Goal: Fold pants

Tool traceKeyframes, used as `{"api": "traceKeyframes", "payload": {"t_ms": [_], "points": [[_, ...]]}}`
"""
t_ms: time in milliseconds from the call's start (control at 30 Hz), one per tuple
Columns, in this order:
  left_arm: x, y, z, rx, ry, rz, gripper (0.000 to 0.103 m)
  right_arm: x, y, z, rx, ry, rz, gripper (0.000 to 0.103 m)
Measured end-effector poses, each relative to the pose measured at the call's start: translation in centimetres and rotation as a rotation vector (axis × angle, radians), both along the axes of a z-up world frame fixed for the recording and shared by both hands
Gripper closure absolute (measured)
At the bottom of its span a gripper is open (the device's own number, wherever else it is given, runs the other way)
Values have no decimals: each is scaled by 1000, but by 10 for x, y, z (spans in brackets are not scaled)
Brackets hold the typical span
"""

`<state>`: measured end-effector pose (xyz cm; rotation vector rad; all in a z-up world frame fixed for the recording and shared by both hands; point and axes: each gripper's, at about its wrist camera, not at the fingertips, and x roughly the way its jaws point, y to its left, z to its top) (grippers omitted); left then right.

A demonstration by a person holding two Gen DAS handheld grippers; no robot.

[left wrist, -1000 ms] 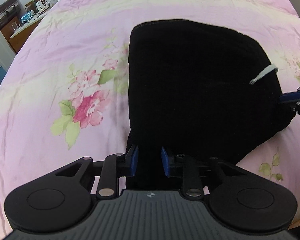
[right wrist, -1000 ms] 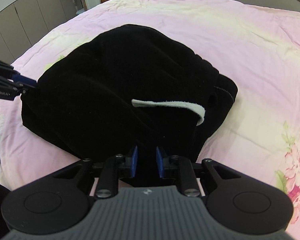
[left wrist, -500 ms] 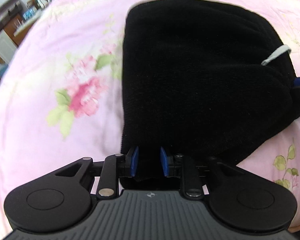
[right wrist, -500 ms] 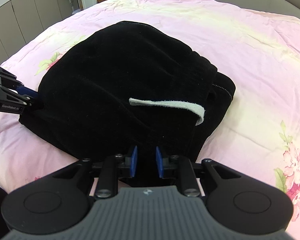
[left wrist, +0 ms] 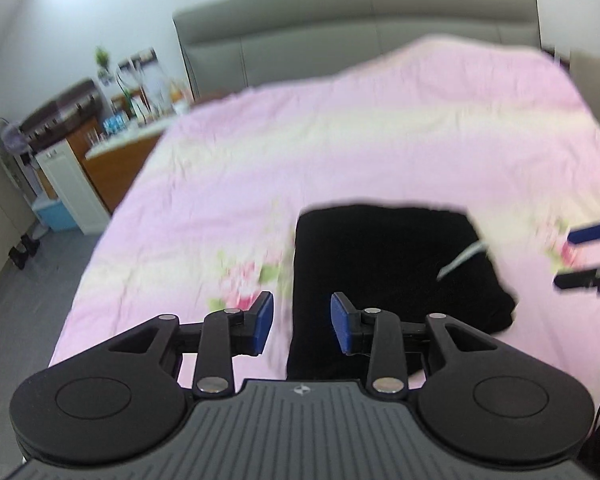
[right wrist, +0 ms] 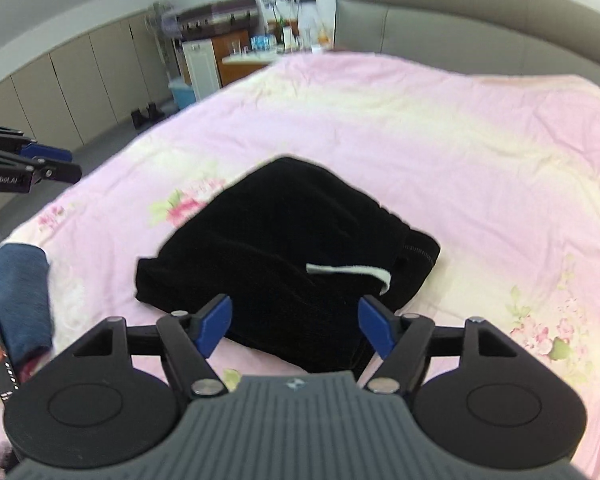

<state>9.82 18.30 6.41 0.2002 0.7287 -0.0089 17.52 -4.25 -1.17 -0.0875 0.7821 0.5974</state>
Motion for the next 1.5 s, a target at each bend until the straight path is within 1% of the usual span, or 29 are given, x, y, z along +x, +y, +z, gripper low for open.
{"api": "traceKeyframes", "payload": {"t_ms": [33,100,167,200,233,300,367,467,533,600,667,733,833,933,1067,1167,1300,1500], "points": [[-7,-7,7,-9,-31,5,58,-10,-3,8,8,-24,-9,28],[-15,-24,14,-31,-93,28,49,-31,-12,24,29,-80,-32,25],[-29,-43,14,-55,-155,27,44,-53,-19,38,56,-123,-50,16],[-36,-55,12,-69,-182,16,40,-64,-23,44,73,-143,-59,14],[-42,-64,11,-77,-194,7,38,-72,-26,47,86,-157,-68,11],[-53,-84,5,-68,-220,-10,35,-90,-34,51,99,-191,-105,6],[-62,-101,-2,-59,-231,-15,33,-107,-40,52,107,-225,-139,5],[-67,-116,-14,-76,-217,-19,30,-124,-51,49,128,-230,-190,5],[-74,-123,-23,-70,-211,-10,28,-133,-57,45,150,-230,-220,5],[-74,-127,-32,-38,-216,5,27,-139,-62,39,160,-238,-249,5],[-76,-133,-42,19,-210,27,27,-142,-62,32,150,-246,-270,5],[-77,-136,-48,43,-210,42,27,-144,-61,25,135,-260,-295,5],[-81,-132,-55,2,-217,52,27,-143,-58,14,119,-250,-309,5],[-79,-123,-62,-38,-192,65,27,-139,-52,2,90,-230,-304,5],[-75,-118,-73,-35,-160,81,27,-130,-43,-14,55,-218,-297,5],[-69,-113,-80,-52,-128,85,27,-123,-37,-21,49,-203,-291,5],[-63,-109,-89,-75,-91,88,27,-114,-31,-28,46,-185,-270,5],[-60,-110,-94,-91,-62,87,27,-105,-26,-37,17,-165,-265,5]]}}
